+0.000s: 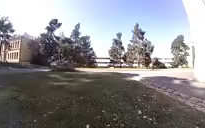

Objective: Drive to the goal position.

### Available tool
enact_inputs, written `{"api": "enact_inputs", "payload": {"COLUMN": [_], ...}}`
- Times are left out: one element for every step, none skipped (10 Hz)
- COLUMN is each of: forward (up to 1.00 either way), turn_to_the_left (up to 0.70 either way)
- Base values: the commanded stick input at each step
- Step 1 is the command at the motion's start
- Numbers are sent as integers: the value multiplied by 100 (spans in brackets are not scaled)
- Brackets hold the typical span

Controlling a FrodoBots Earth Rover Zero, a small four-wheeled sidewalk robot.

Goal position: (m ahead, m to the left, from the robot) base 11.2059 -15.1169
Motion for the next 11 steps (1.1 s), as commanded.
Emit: {"api": "enact_inputs", "payload": {"forward": [0, 0, 0, 0, 14, 34, 45, 45, 45, 45, 45], "turn_to_the_left": [0, 0, 0, 0, 0, 0, 0, -1, -5, -25, -27]}}
